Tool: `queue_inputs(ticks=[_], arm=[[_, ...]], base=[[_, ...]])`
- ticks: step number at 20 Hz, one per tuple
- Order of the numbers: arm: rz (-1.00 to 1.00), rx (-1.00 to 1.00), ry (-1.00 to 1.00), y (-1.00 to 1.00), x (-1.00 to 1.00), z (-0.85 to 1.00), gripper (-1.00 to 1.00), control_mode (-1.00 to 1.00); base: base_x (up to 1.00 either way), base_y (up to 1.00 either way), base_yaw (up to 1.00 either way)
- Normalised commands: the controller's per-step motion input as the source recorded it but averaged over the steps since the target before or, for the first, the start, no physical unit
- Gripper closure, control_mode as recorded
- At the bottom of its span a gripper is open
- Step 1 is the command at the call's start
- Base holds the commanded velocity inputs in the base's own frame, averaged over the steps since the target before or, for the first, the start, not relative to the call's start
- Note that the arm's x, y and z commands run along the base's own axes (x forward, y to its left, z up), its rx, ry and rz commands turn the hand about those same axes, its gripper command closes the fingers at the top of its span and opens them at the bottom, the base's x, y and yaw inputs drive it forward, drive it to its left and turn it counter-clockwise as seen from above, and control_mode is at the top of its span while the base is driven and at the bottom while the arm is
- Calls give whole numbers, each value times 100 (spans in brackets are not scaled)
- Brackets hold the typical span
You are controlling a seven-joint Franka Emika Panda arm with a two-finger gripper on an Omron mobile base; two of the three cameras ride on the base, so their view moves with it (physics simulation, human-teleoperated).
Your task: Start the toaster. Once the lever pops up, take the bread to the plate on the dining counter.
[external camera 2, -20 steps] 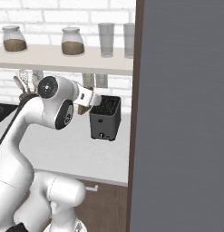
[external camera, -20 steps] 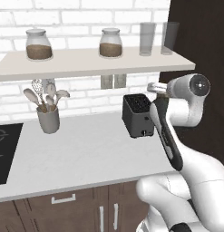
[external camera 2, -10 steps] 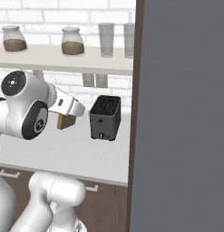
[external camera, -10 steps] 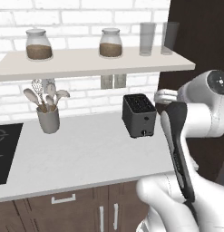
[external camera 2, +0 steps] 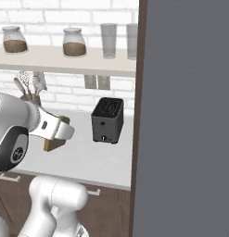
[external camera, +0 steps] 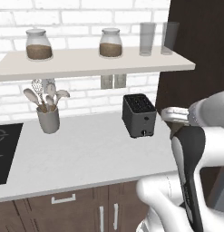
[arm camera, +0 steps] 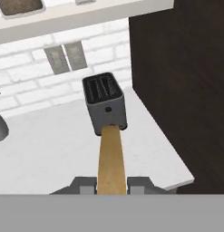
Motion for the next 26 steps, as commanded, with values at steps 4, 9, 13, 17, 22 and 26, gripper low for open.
queue_inputs(ticks=[4,9,13,17,22,26], arm=[[0,0,4,5,-38,0,100,-100],[0,0,0,0,0,0,100,100],[0,0,0,0,0,0,100,100],[0,0,0,0,0,0,100,100],[0,0,0,0,0,0,100,100],[0,0,0,0,0,0,100,100]], base=[[0,0,0],[-96,11,-1],[-98,26,-8],[-48,40,-27],[-23,23,-79],[-37,3,-89]])
